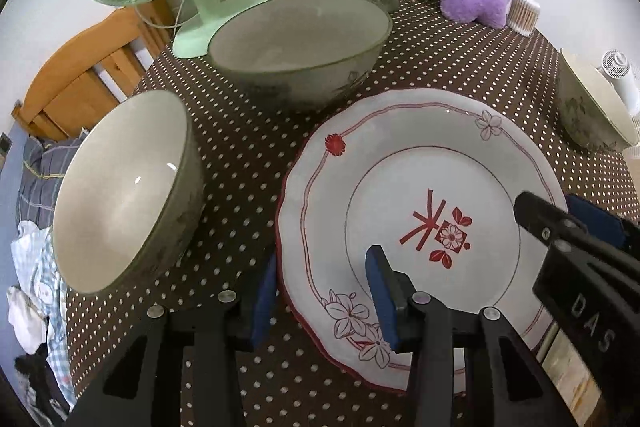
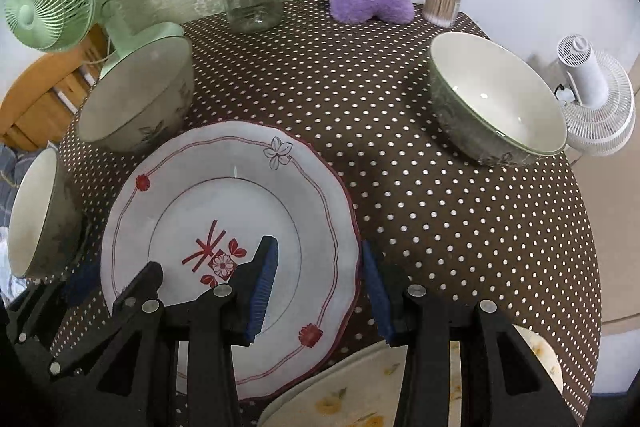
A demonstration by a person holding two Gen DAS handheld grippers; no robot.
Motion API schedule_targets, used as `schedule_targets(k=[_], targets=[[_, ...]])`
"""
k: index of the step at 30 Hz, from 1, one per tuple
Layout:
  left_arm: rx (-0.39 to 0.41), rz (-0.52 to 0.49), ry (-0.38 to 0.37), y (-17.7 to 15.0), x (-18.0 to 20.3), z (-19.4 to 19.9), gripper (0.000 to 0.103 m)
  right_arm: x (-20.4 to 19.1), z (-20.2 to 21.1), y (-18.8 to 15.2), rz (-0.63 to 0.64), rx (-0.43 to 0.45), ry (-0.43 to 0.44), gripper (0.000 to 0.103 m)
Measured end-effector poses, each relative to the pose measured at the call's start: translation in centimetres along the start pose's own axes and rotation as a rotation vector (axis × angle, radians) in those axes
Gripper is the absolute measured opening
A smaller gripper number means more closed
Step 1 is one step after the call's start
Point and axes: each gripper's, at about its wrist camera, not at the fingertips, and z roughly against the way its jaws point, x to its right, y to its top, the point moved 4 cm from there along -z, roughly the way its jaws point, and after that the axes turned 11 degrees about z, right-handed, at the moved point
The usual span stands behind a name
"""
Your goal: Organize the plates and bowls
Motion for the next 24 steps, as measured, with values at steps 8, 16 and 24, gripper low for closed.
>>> schedule_targets(k=[8,16,24], targets=[[0.011,0.012,-0.010,1.0,-0.5,-0.2,0.045,0.0,-0.6,0.6,0.012,-0.015,0.008,0.047],[0.020,0.009,-0.005,2.0,-0.1,-1.1,0.045,0.3,-1.8,2.1,0.023,-0.009,0.025,0.047],[0.037,0.013,-0.001,2.6,0.2,-1.6,0.045,0.1,-3.5,2.4,0.032,-0.055,0.024,0.046]])
